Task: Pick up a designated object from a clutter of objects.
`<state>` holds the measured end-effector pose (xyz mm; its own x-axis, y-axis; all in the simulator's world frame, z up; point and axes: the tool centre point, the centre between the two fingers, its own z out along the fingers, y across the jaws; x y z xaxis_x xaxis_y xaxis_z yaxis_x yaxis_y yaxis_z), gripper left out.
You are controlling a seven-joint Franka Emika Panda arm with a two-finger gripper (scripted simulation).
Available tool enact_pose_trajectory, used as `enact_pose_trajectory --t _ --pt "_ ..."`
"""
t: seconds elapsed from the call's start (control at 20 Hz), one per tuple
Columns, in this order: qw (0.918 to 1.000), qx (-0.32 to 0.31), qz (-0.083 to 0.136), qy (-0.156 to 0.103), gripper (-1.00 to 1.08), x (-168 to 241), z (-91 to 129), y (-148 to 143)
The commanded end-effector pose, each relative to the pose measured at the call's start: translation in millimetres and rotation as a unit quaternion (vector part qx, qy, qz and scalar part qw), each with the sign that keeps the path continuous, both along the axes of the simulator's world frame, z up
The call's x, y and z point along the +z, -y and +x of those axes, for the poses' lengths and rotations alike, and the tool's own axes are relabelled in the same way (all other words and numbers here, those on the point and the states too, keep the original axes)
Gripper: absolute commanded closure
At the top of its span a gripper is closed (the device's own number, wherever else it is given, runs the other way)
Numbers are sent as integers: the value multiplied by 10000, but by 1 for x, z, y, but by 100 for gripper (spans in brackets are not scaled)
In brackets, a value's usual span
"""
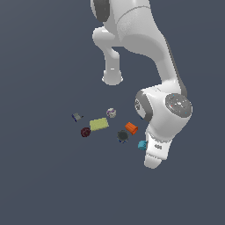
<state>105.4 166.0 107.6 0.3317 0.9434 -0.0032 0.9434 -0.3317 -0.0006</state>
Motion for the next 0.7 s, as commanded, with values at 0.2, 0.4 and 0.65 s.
enact_pose_trajectory --t 0.2,0.4,0.65 --pt "10000 -1 -8 9 108 51 -25 25" --pt "10000 -1 -8 9 108 83 -41 41" --pt "10000 0 -5 9 108 124 -61 61"
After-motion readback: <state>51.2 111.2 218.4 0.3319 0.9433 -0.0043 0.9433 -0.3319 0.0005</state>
